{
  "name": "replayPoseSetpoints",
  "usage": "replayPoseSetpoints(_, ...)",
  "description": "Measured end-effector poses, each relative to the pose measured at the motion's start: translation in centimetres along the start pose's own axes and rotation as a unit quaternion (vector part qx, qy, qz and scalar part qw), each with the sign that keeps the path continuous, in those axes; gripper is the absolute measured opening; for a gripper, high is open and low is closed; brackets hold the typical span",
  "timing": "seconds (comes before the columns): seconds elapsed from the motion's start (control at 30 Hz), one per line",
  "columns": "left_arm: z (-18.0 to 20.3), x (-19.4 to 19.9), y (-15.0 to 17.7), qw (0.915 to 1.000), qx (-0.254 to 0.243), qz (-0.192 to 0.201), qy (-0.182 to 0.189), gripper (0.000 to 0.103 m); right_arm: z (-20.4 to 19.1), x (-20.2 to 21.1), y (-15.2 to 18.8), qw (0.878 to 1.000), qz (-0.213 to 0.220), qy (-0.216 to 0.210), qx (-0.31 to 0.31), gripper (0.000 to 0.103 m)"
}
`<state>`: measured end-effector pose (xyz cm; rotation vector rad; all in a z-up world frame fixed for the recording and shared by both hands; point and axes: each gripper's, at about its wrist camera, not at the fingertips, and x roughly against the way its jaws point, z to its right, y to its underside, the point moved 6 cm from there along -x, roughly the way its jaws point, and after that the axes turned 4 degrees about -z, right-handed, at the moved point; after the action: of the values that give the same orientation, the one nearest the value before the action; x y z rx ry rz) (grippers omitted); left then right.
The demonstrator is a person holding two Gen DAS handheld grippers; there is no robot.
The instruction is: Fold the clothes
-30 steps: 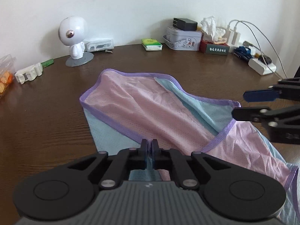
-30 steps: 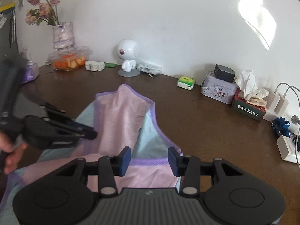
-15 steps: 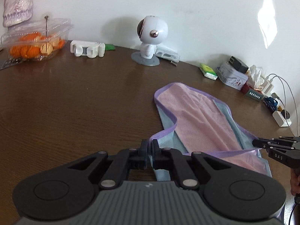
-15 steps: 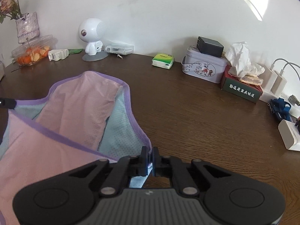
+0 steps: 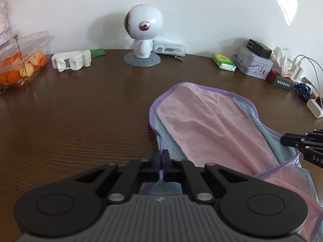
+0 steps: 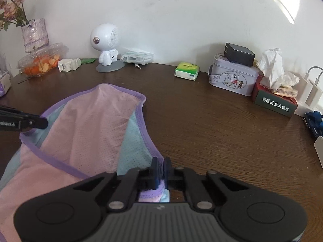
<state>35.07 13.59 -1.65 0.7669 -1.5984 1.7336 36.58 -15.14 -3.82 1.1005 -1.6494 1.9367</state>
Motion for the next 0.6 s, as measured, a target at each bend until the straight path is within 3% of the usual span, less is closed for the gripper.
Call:
replayPoseSetpoints(0.17, -3.6, 2.7, 2.3, 0.9987, 0.016, 0.015, -0.045, 0.002, 0.1, -1.5, -1.9, 1.0, -0.004, 0.022, -0.005, 0.003)
replayPoseSetpoints(0.27, -6.2, 6.0, 5.5, 0.9972, 0.032, 0.012, -0.067, 0.002, -2.5, -3.3, -4.0, 0.999, -0.019, 0.016, 0.042, 0.003)
replayPoseSetpoints(0.37, -8.2, 10.1, 10.1, 0.9942, 0.05, 0.01, -0.094, 0.002, -6.9, -5.1, -5.9, 0.996, -0.029, -0.005, 0.085, 0.003)
replayPoseSetpoints(0.47, -9.0, 14.8, 15.6, 0.9904, 0.07, 0.012, -0.119, 0.002, -13.1, -5.8, -6.6, 0.989, -0.031, -0.053, 0.131, 0.003)
replayPoseSetpoints(0.6, -9.1, 20.7, 22.6, 0.9788, 0.121, 0.014, -0.165, 0.002, -23.8, -4.9, -5.3, 0.963, -0.017, -0.151, 0.222, 0.003)
